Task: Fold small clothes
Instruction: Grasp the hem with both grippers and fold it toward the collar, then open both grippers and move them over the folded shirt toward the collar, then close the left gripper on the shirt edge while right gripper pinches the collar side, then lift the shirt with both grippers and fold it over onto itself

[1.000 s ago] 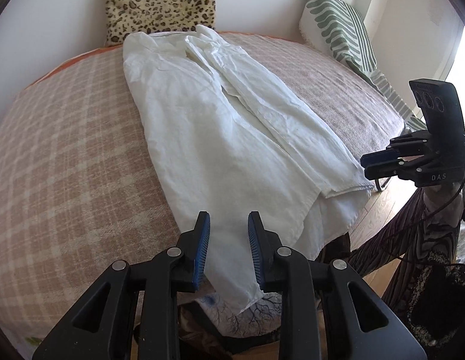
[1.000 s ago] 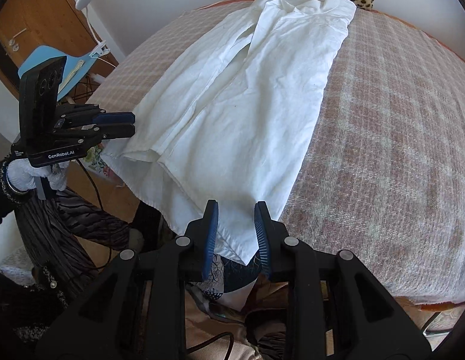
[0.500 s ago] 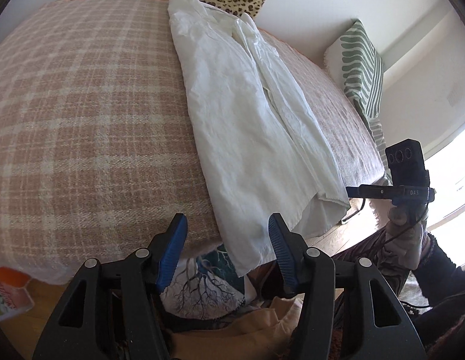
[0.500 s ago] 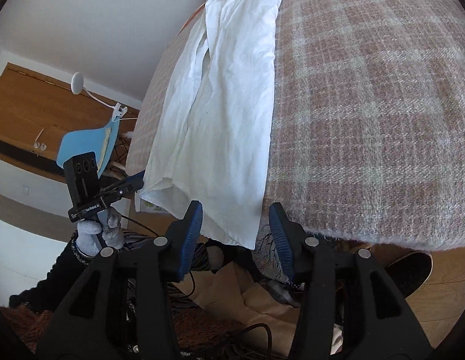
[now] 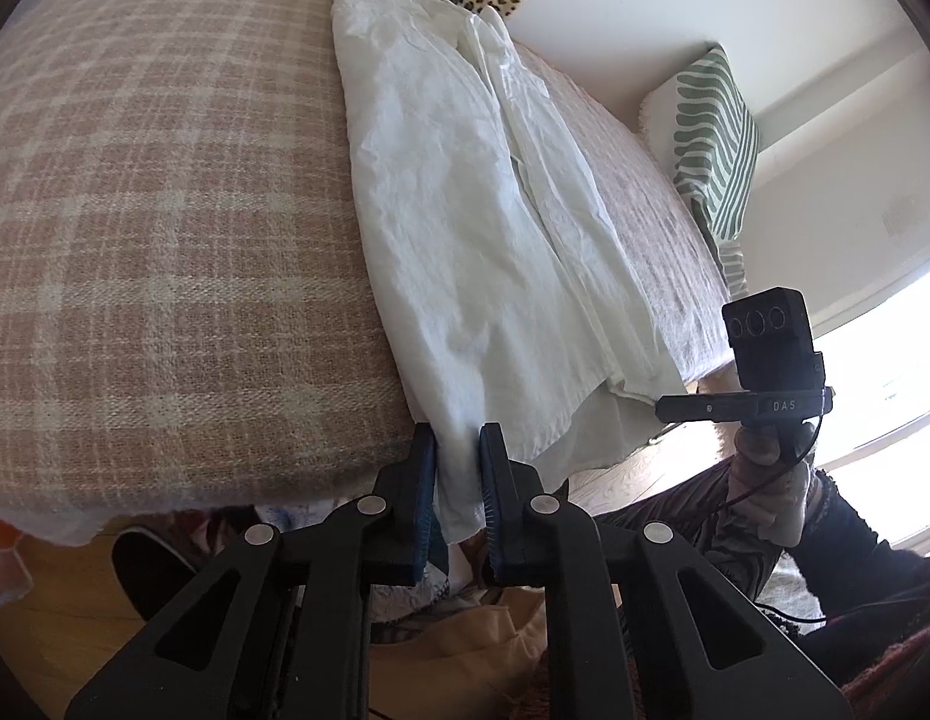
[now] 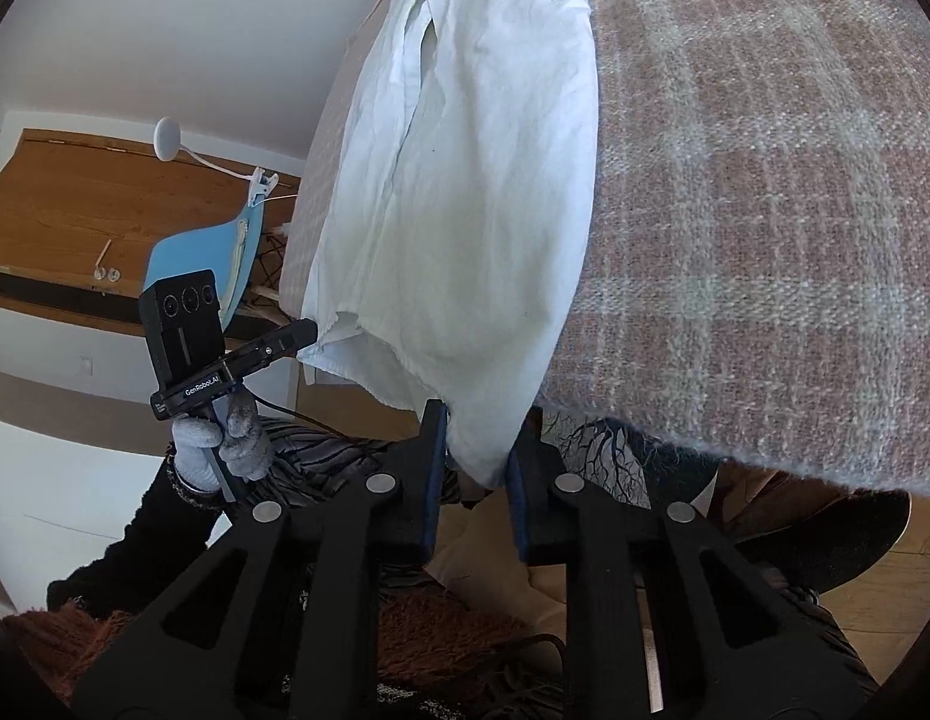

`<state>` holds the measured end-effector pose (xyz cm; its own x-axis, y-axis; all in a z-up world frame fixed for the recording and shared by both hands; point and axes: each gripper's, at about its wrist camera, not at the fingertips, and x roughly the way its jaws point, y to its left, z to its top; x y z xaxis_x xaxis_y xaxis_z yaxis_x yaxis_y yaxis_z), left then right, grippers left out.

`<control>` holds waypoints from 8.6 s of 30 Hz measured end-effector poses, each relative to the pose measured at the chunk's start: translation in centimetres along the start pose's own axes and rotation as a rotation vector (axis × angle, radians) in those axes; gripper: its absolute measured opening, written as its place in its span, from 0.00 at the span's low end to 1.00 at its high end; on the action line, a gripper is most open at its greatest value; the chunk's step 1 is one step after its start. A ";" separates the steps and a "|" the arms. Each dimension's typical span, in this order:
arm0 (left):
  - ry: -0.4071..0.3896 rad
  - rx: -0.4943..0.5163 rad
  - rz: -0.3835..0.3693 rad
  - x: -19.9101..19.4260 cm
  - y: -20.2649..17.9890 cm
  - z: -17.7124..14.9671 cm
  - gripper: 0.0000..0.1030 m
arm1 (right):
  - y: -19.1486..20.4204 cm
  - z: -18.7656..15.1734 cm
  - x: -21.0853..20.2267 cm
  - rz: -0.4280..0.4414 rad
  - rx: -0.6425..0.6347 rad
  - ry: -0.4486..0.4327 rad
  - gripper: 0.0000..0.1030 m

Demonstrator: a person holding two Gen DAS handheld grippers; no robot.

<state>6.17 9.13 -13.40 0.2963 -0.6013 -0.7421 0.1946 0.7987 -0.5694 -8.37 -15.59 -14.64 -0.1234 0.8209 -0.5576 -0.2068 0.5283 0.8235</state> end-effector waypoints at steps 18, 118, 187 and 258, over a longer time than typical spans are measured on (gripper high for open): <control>-0.134 -0.003 -0.135 -3.1 -1.5 3.6 0.05 | 3.3 2.8 -3.8 0.132 -0.087 -0.199 0.09; -0.262 0.390 0.403 3.4 -4.8 14.0 0.26 | 8.7 16.9 1.5 -0.593 -0.518 -0.354 0.08; -0.167 0.287 0.343 13.8 9.0 42.7 0.48 | -5.6 45.7 -2.2 -0.557 -0.218 -0.330 0.63; -0.228 0.443 0.352 0.0 -1.6 13.4 0.10 | 7.6 12.8 -3.1 -0.637 -0.520 -0.371 0.04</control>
<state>18.38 8.20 -7.71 0.5965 -0.3179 -0.7370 0.4043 0.9122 -0.0663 2.85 -11.38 -5.33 0.4670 0.4706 -0.7487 -0.5528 0.8161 0.1682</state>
